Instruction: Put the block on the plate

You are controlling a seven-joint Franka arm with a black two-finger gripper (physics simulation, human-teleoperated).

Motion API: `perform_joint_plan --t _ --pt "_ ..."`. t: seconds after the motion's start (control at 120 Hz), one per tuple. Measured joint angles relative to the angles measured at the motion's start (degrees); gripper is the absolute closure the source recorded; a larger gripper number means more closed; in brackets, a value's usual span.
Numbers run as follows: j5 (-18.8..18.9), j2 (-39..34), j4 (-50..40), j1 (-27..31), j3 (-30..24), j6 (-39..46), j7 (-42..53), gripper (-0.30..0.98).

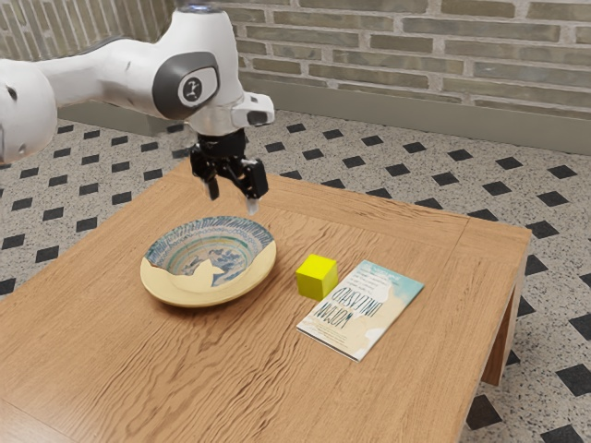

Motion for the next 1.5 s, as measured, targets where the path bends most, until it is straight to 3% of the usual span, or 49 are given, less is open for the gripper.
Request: perform_joint_plan --t 0.342,0.742,1.5 --pt "-3.56 16.38 4.66 -2.94 -1.63 10.48 -1.51 0.0" --pt "-4.15 29.99 17.62 -1.18 -1.57 13.85 -2.25 0.0" --pt "-6.94 33.88 17.94 -1.57 -1.81 16.66 -3.82 0.0"
